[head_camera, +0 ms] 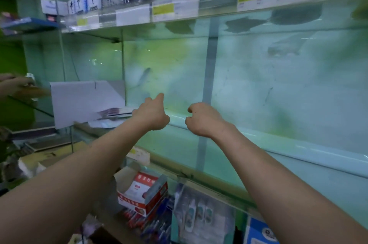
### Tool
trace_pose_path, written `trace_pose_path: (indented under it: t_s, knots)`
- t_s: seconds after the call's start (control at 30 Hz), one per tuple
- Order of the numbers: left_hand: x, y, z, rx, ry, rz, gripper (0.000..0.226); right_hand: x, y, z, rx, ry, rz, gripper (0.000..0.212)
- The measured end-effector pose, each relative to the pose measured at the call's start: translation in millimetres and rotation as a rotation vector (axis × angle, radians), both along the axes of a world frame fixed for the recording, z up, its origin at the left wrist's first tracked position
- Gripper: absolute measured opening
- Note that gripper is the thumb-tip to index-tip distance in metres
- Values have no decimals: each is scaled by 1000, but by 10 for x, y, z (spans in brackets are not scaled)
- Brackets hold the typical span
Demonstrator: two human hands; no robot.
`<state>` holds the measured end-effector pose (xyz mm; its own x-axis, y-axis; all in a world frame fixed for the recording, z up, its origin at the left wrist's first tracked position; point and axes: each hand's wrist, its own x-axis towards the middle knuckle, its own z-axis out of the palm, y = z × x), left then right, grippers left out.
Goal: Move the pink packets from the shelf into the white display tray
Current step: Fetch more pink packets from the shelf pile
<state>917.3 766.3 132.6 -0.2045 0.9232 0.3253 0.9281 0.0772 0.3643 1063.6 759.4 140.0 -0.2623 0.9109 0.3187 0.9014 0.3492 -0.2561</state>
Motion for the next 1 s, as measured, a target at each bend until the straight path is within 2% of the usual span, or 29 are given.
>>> trace_pose_path:
  t_s: [0.17,0.33,0.43,0.53,0.63,0.73,0.9,1.0]
  knots:
    - [-692,314,42,-24,42,-8,69,-543,224,-42,-13,-23,2,35]
    - [-1269,541,63,-92,63,-46,56,-1083,395,-105,-34,-46,47,34]
    - [-1502,647,88,-88,87,-79,56,-1391,435,-162,-77,-62,93,35]
    - [-1625,703,101,-71,104,-140,37,-1640,452,-190,-159,-54,152,38]
    - [-1690,714,78,-168,120,-218,19,-1848,464,-237,-278,-12,188,51]
    - [-1730,671,36,-287,254,-231,26,-1978,521,-323,-318,-24,176,54]
    - [-1855,627,-11,-297,379,-202,26,-2033,561,-303,-352,-57,103,67]
    - [-1917,642,-21,-343,397,-210,38,-2040,530,-238,-367,-58,108,60]
